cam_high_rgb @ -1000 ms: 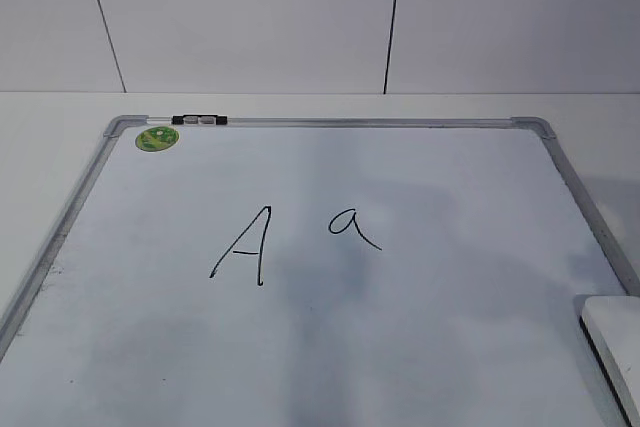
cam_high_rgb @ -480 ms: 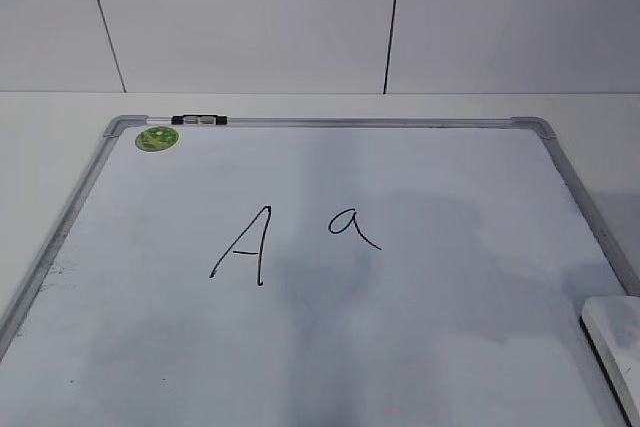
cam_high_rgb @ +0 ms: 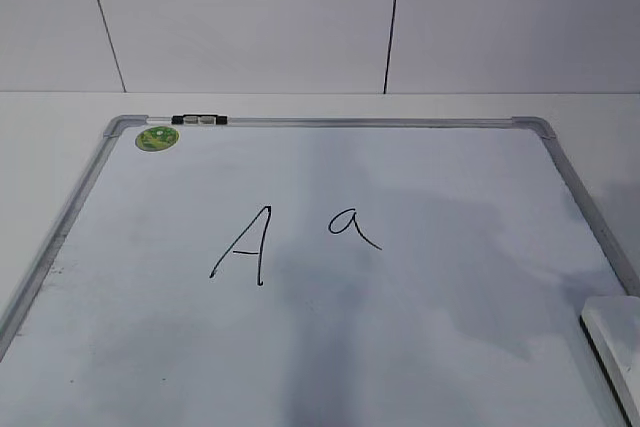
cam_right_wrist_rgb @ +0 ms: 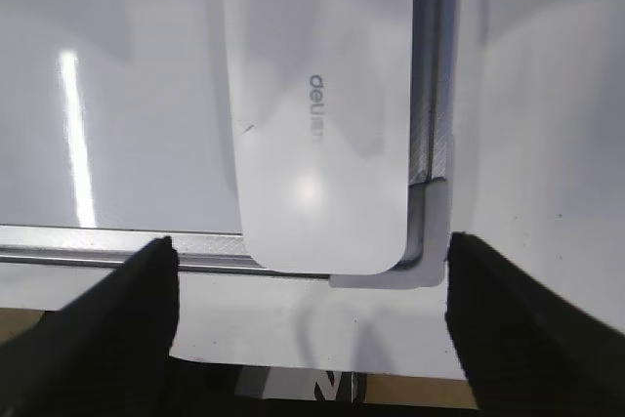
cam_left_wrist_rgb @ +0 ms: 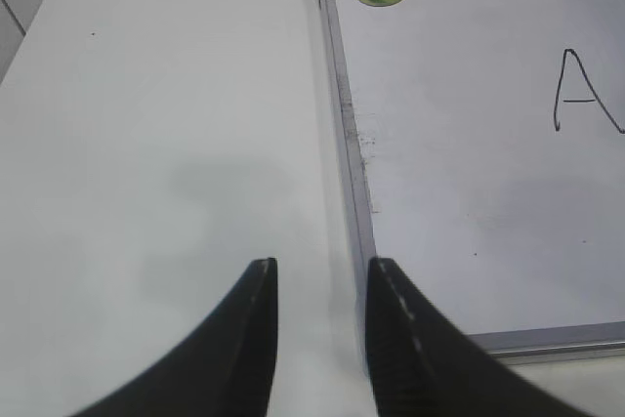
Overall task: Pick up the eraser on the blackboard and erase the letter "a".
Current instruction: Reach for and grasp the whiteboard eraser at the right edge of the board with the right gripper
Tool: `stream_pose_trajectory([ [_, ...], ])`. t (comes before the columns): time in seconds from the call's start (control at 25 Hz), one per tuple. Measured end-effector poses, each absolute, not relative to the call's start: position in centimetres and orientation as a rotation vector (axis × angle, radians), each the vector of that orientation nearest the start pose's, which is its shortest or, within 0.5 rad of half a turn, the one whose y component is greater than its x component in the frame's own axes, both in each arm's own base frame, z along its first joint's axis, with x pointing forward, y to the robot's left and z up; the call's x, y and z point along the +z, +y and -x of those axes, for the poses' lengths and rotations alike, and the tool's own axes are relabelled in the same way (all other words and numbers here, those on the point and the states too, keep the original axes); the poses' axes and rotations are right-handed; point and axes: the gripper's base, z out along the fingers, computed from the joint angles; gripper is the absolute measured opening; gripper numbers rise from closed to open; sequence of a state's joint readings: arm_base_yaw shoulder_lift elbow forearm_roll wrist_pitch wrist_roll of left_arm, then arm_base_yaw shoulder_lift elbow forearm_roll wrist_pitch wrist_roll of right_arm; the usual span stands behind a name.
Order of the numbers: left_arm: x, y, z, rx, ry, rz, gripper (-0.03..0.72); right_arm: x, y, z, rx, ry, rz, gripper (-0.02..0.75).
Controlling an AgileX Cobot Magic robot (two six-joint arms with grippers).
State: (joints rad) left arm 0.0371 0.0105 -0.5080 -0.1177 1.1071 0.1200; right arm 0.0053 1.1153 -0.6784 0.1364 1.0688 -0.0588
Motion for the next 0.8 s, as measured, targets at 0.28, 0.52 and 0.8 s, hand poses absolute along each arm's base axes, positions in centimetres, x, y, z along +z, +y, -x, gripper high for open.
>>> stream_pose_trajectory([
  [0.28, 27.6, -1.0, 0.6, -0.047, 2.085, -0.095, 0.235, 22.8, 1.1, -17.7, 0.155, 3.023, 0.027, 0.676],
  [0.52, 27.6, -1.0, 0.6, -0.047, 2.085, -0.095, 0.235, 22.1, 2.2, -18.4, 0.110, 3.029, 0.134, 0.675],
  [0.8, 27.6, -1.0, 0.6, -0.047, 2.085, -0.095, 0.235, 21.4, 2.2, -19.0, 0.101, 3.030, 0.103, 0.675],
])
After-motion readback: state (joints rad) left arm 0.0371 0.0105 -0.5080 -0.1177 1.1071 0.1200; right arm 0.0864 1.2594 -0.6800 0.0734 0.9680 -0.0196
